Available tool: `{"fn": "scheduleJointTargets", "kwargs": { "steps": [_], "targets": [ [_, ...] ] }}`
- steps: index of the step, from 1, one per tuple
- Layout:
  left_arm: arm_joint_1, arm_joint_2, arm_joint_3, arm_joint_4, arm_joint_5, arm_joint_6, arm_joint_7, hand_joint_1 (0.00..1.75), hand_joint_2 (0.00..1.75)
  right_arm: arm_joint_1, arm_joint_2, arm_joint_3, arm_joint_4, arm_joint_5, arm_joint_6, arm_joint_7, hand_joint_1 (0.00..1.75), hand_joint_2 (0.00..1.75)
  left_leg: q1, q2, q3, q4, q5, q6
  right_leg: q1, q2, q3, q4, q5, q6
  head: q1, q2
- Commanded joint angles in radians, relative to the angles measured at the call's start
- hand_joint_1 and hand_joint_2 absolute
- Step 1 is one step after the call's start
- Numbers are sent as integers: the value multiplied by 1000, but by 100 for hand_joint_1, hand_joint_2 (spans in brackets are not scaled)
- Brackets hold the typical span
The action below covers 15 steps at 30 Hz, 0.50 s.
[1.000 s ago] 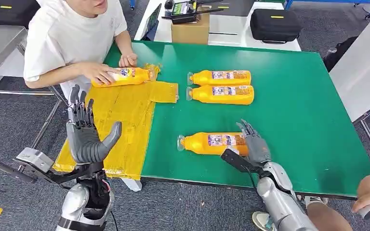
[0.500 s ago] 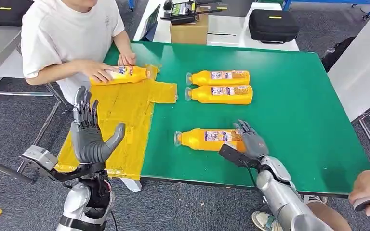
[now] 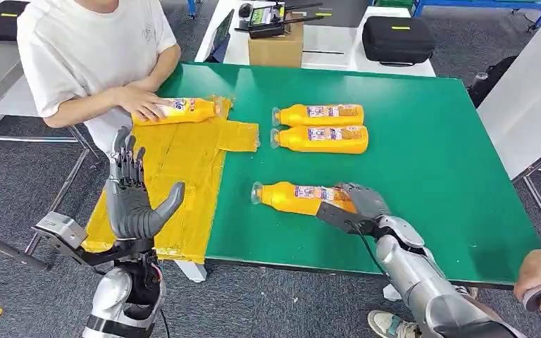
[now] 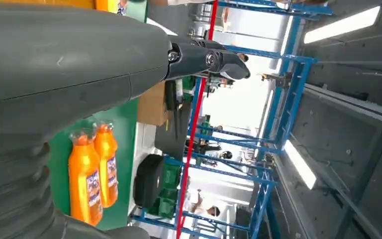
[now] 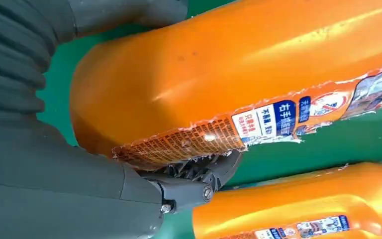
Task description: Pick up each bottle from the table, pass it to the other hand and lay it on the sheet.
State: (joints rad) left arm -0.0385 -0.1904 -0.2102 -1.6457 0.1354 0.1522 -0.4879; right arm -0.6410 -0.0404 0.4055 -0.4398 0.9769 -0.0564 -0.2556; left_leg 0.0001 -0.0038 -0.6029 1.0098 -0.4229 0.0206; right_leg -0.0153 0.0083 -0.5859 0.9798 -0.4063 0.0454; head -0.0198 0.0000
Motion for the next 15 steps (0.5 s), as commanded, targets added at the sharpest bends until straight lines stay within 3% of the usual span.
{"fn": "scheduleJointTargets", "kwargs": {
  "steps": [1,15],
  "targets": [
    [-11,34,2,60,-14,-8,-3,0,175,71,-4,20,81,-41,30,-26,175,175,2,-5,4,-3,1,-2,2,-6,6,-4,0,-3,0,0],
    [-11,34,2,60,-14,-8,-3,0,175,71,-4,20,81,-41,30,-26,175,175,1,-2,7,-2,0,-1,2,-3,8,-3,0,-2,0,0]
  ]
}}
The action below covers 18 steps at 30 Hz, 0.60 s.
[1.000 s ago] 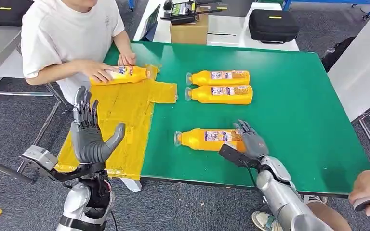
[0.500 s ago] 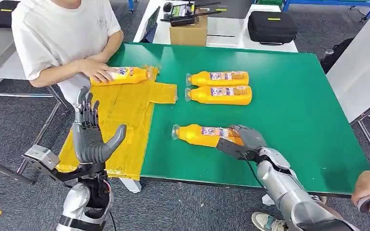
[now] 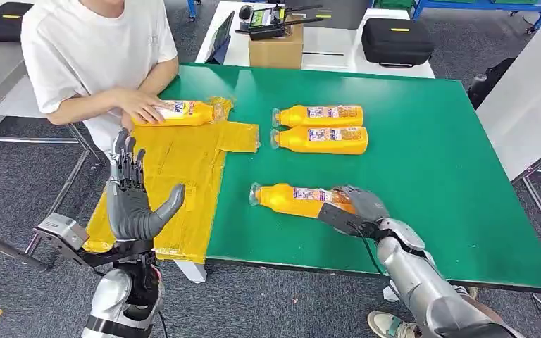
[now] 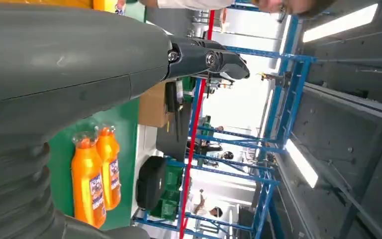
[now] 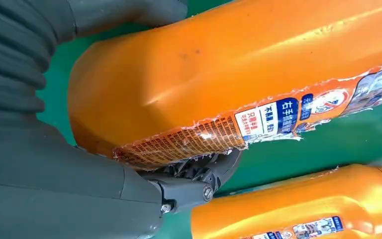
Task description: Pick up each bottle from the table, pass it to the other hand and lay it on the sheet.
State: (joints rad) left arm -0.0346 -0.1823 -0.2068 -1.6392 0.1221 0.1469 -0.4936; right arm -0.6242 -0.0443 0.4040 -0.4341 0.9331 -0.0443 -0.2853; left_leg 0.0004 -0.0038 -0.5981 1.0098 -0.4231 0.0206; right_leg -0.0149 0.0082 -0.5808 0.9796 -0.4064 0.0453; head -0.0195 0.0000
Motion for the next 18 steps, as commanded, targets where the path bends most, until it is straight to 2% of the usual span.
{"fn": "scheduleJointTargets", "kwargs": {
  "steps": [1,5,8,12,14,15,18],
  "targets": [
    [-15,26,-1,53,0,-3,3,0,175,54,0,22,76,2,17,4,175,175,1,-3,2,-3,1,-2,2,-4,4,-3,0,-2,0,0],
    [29,25,-4,42,-52,-1,25,0,175,166,34,-80,-47,-125,-114,-106,175,175,2,-3,3,-3,0,-2,2,-4,5,-4,0,-2,0,0],
    [67,17,-28,106,-170,33,88,0,175,337,87,-195,-313,-301,-125,-211,175,175,2,-4,3,-4,0,-2,2,-5,6,-5,-1,-3,0,0],
    [116,-19,-49,183,-136,11,110,0,175,538,144,-225,-732,-438,-149,-263,175,175,2,-3,3,-3,-2,-2,2,-3,5,-3,-2,-2,0,0],
    [133,-12,-68,174,-122,-13,97,0,175,576,166,-218,-859,-499,-153,-278,175,175,1,-3,-2,-2,-3,-3,1,-2,1,0,-4,0,-1,0],
    [147,4,-89,157,-104,-67,92,0,175,595,194,-230,-945,-573,-157,-331,175,175,2,-3,-2,-1,-5,-4,2,-2,0,0,-5,-1,0,0],
    [181,14,-119,115,-113,-102,93,0,175,605,197,-210,-1069,-630,-145,-278,175,175,1,-2,-11,2,-6,-4,1,0,-9,4,-6,-1,-1,0]
  ]
}}
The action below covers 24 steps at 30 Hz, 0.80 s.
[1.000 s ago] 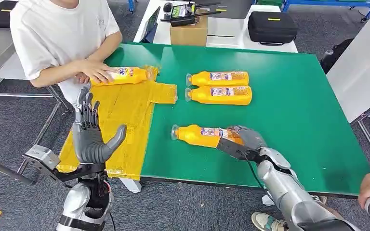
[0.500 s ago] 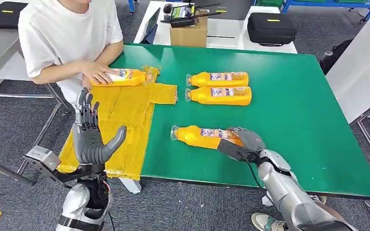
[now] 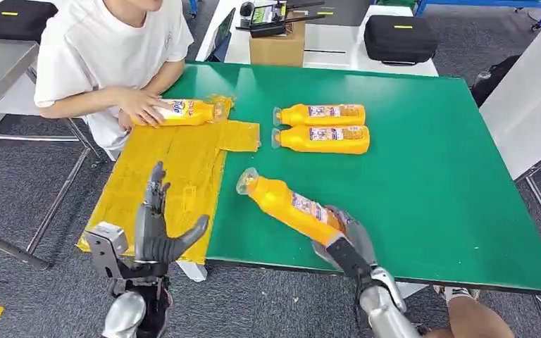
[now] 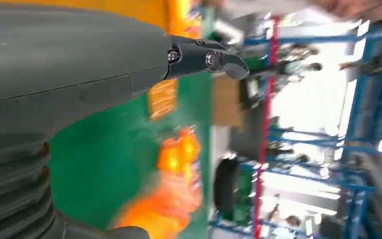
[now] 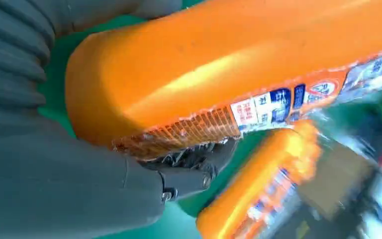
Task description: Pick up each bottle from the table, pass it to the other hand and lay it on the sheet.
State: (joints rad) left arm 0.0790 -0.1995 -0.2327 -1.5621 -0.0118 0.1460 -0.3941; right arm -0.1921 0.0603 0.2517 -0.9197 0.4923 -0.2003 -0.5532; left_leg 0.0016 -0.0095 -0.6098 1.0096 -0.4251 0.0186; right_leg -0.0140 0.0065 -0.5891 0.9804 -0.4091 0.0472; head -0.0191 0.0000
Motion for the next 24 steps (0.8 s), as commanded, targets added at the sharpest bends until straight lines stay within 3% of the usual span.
{"fn": "scheduleJointTargets", "kwargs": {
  "steps": [1,17,18,21,24],
  "targets": [
    [72,33,-98,32,27,-110,-3,0,175,170,90,-57,-580,-190,10,-10,175,175,-1,2,-4,0,-1,-1,-1,1,-5,2,-1,-1,0,0],
    [74,31,-75,6,24,-103,-6,0,175,173,99,-54,-541,-200,7,-42,175,175,0,0,-1,0,-2,-1,-1,-2,-2,0,-3,-2,0,0],
    [68,82,-179,-16,-93,-210,-115,0,175,157,94,68,-527,-177,111,-52,175,175,-1,1,-3,-1,-1,-1,-1,-1,-3,-1,-1,-2,0,0],
    [68,82,-179,-16,-93,-210,-115,0,175,157,94,68,-527,-177,111,-52,175,175,-1,2,-3,-1,-1,-1,-1,0,-4,0,-2,-2,0,0],
    [30,73,-190,1,-44,-306,-141,0,175,127,74,194,-447,-59,139,-90,175,175,0,3,-2,-1,-1,-1,0,1,-3,-1,-1,-2,-1,0]
  ]
}}
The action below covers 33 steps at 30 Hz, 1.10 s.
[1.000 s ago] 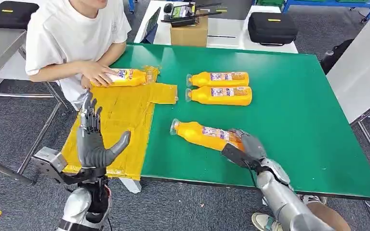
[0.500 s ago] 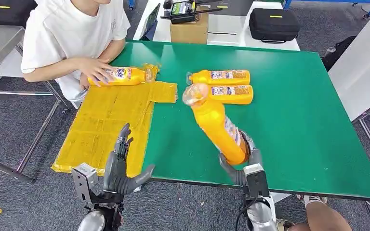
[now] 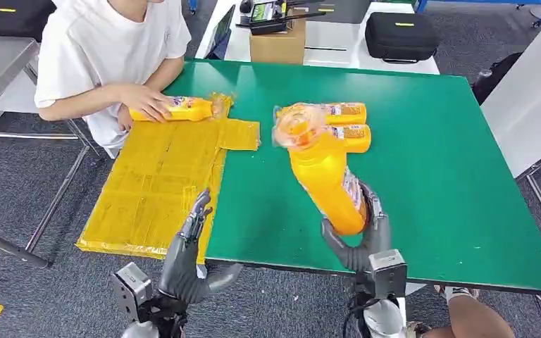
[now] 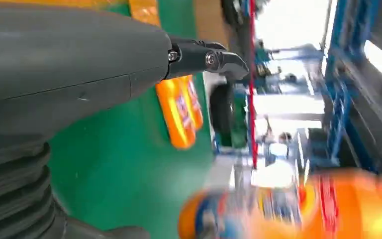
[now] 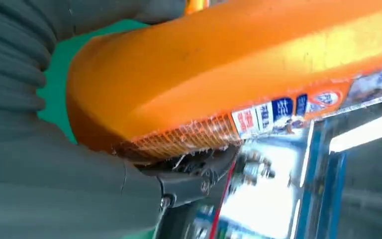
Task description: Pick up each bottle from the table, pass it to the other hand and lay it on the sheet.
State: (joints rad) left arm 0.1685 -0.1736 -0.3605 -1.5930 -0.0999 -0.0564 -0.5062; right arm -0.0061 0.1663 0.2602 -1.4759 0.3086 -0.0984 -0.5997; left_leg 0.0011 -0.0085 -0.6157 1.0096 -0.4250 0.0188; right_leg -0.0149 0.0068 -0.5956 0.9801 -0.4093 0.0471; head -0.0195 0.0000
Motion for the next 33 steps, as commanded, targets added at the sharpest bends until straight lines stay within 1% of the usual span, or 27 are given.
{"fn": "scheduleJointTargets", "kwargs": {
  "steps": [1,2,3,4,7,9,10,11,13,16,17,18,20,23,26,27,28,29,30,31,32,33],
  "targets": [
    [-79,32,-60,43,81,-138,-19,0,175,-68,-18,232,150,167,8,-68,175,175,1,1,3,-1,-1,-1,1,1,3,-1,0,-2,0,0],
    [-95,19,-58,51,100,-152,-14,0,175,-69,-2,260,175,189,-29,-87,175,175,1,1,4,-1,-1,-1,1,0,4,-1,-1,-2,0,0],
    [-111,8,-59,58,117,-163,-4,0,175,-72,17,282,201,192,-55,-98,175,175,1,1,3,-1,0,-1,1,0,3,-1,0,-2,0,0],
    [-127,-4,-63,65,138,-170,12,0,175,-79,22,326,224,194,-69,-98,175,175,1,2,5,-1,-1,-2,1,1,4,-1,0,-2,0,0],
    [-147,-11,-89,67,179,-184,25,0,175,-108,10,428,287,218,-108,-98,175,175,1,2,3,-1,0,-1,1,1,3,-1,0,-2,0,0],
    [-151,-7,-100,71,191,-186,28,0,175,-123,7,461,317,229,-138,-98,175,175,2,3,7,-1,-2,-2,2,1,6,-2,-1,-3,0,0],
    [-152,-6,-103,74,195,-187,29,0,175,-128,6,472,323,228,-142,-98,175,175,1,0,5,-2,0,-1,2,-1,6,-2,-1,-2,0,0],
    [-154,-6,-104,82,218,-197,37,0,175,-134,4,486,325,221,-153,-98,175,175,1,1,6,-2,-1,-2,2,1,7,-2,-1,-2,0,0],
    [-159,-7,-104,90,234,-202,40,0,175,-139,7,495,328,213,-154,-98,175,175,0,0,4,-2,0,-1,1,0,4,-1,0,-1,0,0],
    [-159,-7,-104,90,234,-202,40,0,175,-139,7,495,328,213,-154,-98,175,175,1,0,6,-2,-1,-1,1,-1,6,-2,-1,-2,0,0],
    [-159,-7,-104,90,234,-202,40,0,175,-139,7,495,328,213,-154,-98,175,175,1,-1,4,-2,0,-1,1,-1,4,-2,-1,-2,0,0],
    [-159,-7,-104,90,234,-202,40,0,175,-139,7,495,328,213,-154,-98,175,175,1,-1,6,-2,-1,-1,1,-2,6,-2,-2,-2,0,0],
    [-159,-7,-104,90,234,-202,40,0,175,-139,7,495,328,213,-154,-98,175,175,1,-1,3,-1,0,-1,1,-1,3,-1,-1,-2,0,0],
    [-161,-5,-104,88,249,-210,40,0,175,-140,7,500,328,213,-147,-98,175,175,1,-1,5,-1,-1,-1,2,-2,5,-1,-2,-2,0,0],
    [-167,-6,-103,78,259,-213,37,0,175,-142,10,509,345,208,-135,-98,175,175,1,-1,2,-1,0,-1,1,-1,3,-1,-1,-1,0,0],
    [-169,-7,-102,77,265,-212,37,0,175,-143,11,511,352,209,-138,-98,175,175,1,-1,5,-1,-1,-1,1,-2,5,-1,-2,-2,0,0],
    [-169,-9,-96,79,284,-213,48,23,175,-143,10,510,363,209,-139,-98,175,175,1,-1,4,-1,0,-1,1,-2,4,-1,-1,-2,0,0],
    [-169,-9,-93,81,290,-213,55,162,175,-141,9,508,368,214,-147,-97,175,175,1,-1,5,-1,-1,-1,2,-2,6,-1,-2,-2,0,0],
    [-169,-7,-92,83,291,-212,56,175,175,-140,9,507,372,215,-150,-96,175,175,1,-1,4,-2,0,-1,1,-2,4,-1,-1,-2,0,0],
    [-170,-9,-83,91,299,-207,58,175,175,-138,10,500,380,215,-158,-87,175,175,1,-1,5,-1,-1,-1,2,-2,6,-2,-2,-2,0,0],
    [-169,-11,-76,93,309,-205,59,175,175,-137,10,497,382,222,-169,-81,117,175,1,-2,4,-2,0,-1,1,-2,5,-1,-2,-2,0,0],
    [-164,-13,-68,91,324,-206,60,175,175,-128,15,484,380,216,-179,-72,0,175,1,-1,3,-1,0,-1,1,-2,3,-1,-1,-1,0,0]
  ]
}}
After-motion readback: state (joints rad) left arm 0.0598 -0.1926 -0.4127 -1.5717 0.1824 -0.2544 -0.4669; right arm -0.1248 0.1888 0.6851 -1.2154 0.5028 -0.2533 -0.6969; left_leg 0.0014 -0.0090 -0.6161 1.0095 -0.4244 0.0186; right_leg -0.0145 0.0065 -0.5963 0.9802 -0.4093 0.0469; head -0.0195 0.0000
